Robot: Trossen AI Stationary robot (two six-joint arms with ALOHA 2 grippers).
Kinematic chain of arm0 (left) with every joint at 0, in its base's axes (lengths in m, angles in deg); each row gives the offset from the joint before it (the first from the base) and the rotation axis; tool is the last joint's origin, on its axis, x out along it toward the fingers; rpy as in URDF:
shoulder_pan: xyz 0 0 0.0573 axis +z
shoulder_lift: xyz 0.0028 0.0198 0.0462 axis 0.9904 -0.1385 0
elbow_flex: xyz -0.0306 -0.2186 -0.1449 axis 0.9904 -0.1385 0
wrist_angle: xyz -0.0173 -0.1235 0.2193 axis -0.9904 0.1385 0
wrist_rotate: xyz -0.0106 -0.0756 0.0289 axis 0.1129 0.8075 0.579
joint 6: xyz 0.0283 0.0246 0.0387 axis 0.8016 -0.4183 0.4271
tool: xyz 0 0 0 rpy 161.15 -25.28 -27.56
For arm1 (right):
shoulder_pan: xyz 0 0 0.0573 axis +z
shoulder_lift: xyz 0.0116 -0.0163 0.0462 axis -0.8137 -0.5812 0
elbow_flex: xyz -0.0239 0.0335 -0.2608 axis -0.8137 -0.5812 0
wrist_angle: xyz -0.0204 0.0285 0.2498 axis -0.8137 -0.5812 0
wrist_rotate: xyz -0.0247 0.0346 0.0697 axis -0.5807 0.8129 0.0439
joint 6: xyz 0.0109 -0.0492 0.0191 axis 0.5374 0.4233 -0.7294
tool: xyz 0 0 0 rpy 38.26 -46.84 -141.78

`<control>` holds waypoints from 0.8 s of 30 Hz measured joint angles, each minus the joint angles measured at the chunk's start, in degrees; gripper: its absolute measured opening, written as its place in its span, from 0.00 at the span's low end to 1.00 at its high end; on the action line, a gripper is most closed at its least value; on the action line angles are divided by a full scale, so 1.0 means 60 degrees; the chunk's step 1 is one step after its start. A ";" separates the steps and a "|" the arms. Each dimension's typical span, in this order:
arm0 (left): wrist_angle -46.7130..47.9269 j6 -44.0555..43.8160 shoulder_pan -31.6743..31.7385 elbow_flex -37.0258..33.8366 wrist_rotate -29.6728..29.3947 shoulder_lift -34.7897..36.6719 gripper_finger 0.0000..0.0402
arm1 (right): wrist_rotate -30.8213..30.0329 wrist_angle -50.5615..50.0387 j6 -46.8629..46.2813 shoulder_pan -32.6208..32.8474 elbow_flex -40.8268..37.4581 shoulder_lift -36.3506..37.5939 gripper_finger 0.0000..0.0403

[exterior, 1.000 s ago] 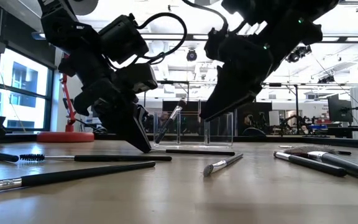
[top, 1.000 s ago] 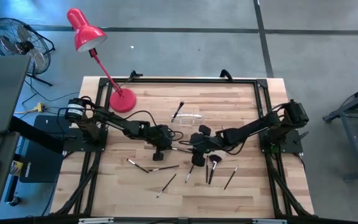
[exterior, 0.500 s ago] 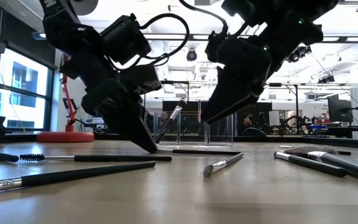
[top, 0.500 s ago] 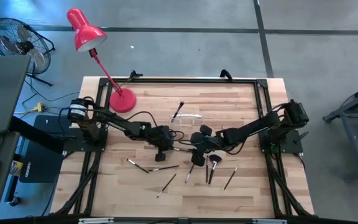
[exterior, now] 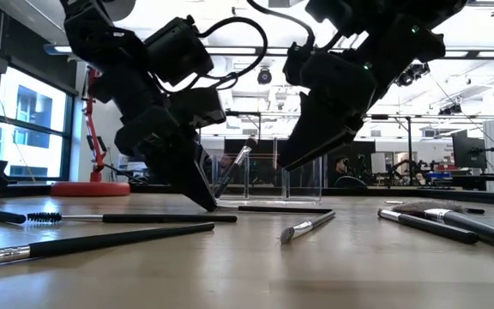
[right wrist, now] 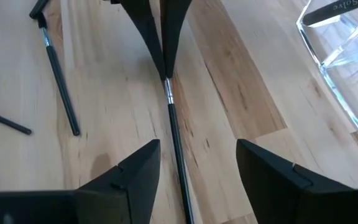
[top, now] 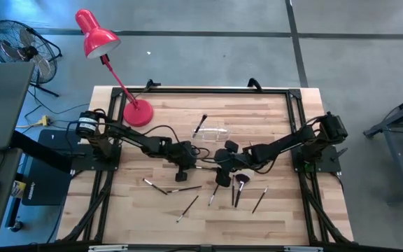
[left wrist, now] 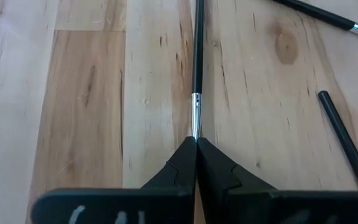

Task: Pick & Place Makeup Supplies
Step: Put the makeup brush into the transparent organizer

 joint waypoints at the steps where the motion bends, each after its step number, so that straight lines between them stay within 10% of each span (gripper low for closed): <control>1: 0.0121 0.0003 0.0000 0.0073 -0.0011 0.0002 0.00 | 0.0008 0.0000 0.0070 0.0000 0.0000 0.0000 0.51; 24: 0.1934 0.0518 0.0011 0.1739 0.0135 0.0038 0.00 | 0.0129 -0.0691 0.0827 -0.0208 0.0011 0.0000 0.51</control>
